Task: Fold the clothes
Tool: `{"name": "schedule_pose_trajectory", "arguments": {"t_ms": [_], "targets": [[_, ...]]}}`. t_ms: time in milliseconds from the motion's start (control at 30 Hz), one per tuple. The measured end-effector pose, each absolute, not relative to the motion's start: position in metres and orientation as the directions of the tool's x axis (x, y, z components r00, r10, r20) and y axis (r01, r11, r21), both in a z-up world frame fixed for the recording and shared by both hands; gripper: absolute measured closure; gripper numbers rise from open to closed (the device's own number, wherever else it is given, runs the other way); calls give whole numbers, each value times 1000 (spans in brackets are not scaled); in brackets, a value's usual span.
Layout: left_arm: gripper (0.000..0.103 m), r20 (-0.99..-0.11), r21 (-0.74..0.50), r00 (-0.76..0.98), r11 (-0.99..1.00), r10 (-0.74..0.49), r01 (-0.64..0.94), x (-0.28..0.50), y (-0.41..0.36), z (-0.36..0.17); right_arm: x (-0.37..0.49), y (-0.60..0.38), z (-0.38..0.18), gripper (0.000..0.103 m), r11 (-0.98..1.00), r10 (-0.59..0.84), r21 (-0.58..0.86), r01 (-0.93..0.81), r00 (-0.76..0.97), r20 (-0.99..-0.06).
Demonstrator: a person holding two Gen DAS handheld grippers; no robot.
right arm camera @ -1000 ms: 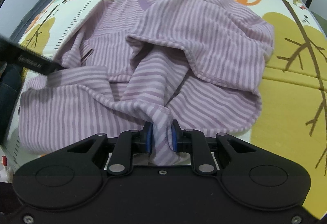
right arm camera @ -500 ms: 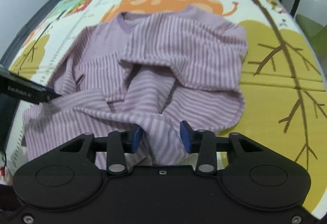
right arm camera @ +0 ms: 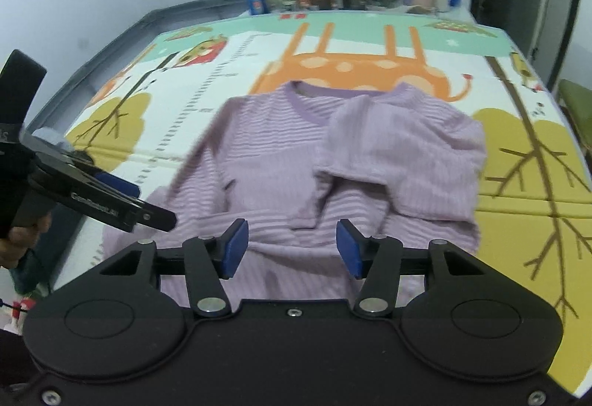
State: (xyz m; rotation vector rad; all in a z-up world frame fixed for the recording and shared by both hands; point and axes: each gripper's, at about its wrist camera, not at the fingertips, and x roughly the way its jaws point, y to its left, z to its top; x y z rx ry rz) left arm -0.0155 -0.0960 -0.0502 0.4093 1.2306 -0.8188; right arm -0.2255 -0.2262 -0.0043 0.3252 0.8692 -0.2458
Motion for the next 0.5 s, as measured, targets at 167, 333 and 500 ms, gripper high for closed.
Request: {"name": "schedule_pose_trajectory", "arguments": {"t_ms": [167, 333, 500], "targets": [[26, -948, -154, 78, 661, -307, 734, -22, -90, -61, -206, -207, -16, 53, 921, -34, 212, 328, 608, -793], [26, -952, -198, 13, 646, -307, 737, -33, -83, -71, -181, -197, -26, 53, 915, -8, 230, 330, 587, -809], [26, -946, -267, -79, 617, -315, 741, -48, -76, -79, -162, -194, -38, 53, 905, 45, 266, 332, 546, -836]]}}
